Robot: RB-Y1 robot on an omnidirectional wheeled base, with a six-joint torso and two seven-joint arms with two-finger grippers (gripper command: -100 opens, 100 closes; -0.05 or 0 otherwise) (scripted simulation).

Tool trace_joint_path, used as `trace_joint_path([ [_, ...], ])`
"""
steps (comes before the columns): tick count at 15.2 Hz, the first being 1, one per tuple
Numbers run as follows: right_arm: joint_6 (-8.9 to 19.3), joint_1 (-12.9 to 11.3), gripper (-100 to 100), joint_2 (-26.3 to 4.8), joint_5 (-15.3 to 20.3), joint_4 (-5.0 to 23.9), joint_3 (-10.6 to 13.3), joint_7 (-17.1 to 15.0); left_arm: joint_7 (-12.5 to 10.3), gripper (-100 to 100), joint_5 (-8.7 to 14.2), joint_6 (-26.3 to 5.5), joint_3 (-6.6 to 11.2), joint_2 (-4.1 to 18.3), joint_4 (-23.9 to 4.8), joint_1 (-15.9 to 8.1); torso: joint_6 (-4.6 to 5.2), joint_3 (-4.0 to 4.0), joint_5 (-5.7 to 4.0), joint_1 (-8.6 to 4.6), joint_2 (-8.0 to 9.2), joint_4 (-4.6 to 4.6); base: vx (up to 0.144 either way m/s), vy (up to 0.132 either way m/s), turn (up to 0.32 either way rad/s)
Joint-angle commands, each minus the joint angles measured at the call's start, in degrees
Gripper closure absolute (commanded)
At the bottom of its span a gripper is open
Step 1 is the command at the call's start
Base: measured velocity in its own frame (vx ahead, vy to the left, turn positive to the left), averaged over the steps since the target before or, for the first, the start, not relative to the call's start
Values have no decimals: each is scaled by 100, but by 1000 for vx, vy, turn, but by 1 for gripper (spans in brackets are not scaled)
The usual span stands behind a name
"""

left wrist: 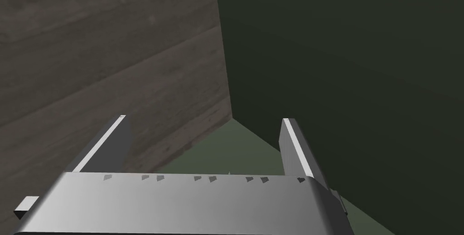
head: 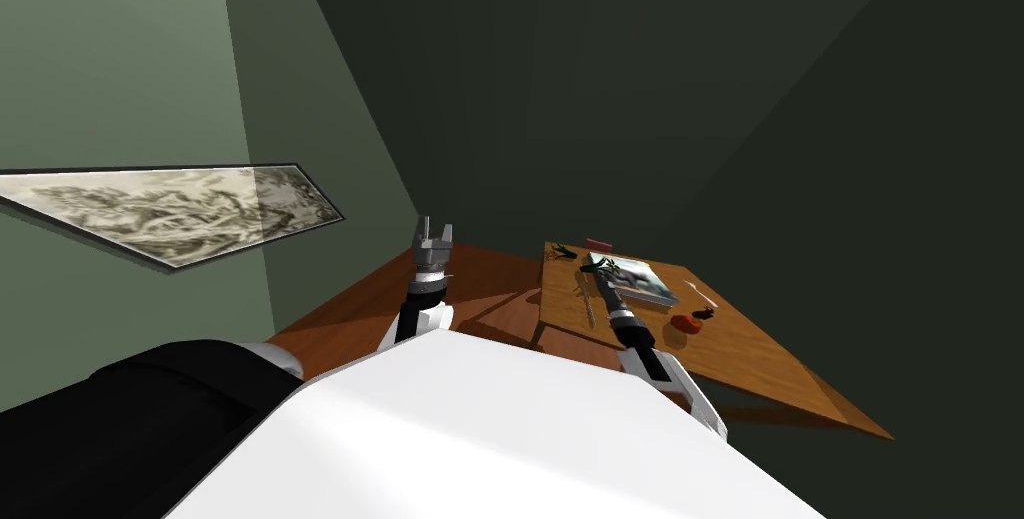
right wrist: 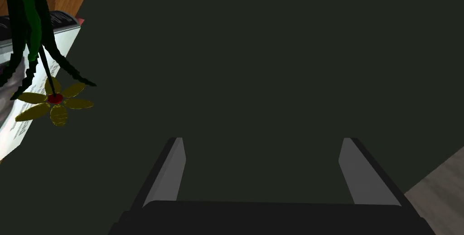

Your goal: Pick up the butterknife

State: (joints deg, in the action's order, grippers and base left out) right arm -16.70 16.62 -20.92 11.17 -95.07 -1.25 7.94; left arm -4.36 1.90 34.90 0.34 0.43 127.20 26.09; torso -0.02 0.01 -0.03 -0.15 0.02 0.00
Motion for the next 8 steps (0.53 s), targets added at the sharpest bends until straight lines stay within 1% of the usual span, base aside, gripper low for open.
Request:
trace_joint_path([
  [1,134,-158,-100,-105,96,286,8,101,0,0,0,0,0,0,0,0,0,0,0,0,0,0,-30,-32,231],
  [2,134,-158,-100,-105,96,411,8,101,0,0,0,0,0,0,0,0,-2,1,0,-1,2,1,-27,-38,173],
  [3,134,-158,-100,-105,96,452,8,101,0,0,0,0,0,0,0,0,1,1,-1,-3,2,1,-14,-30,45],
  [4,221,-292,-100,-185,165,641,11,170,0,0,0,0,0,0,0,1,3,0,-1,-2,0,0,-16,-26,165],
  [5,221,-292,-100,-185,165,753,11,170,0,0,0,0,0,0,0,0,-1,0,0,-1,-1,0,-15,-30,178],
  [6,221,-292,-100,-185,165,787,11,170,0,0,0,0,0,0,0,0,0,-1,0,-1,-2,0,-11,-24,52],
  [7,308,-427,-100,-259,234,971,13,240,0,0,0,0,0,0,0,1,3,-1,0,1,-3,-1,-20,-21,149],
  [8,308,-427,-100,-259,234,1122,13,240,0,0,0,0,0,0,0,0,-1,-1,0,1,-2,0,-22,-25,157],
])
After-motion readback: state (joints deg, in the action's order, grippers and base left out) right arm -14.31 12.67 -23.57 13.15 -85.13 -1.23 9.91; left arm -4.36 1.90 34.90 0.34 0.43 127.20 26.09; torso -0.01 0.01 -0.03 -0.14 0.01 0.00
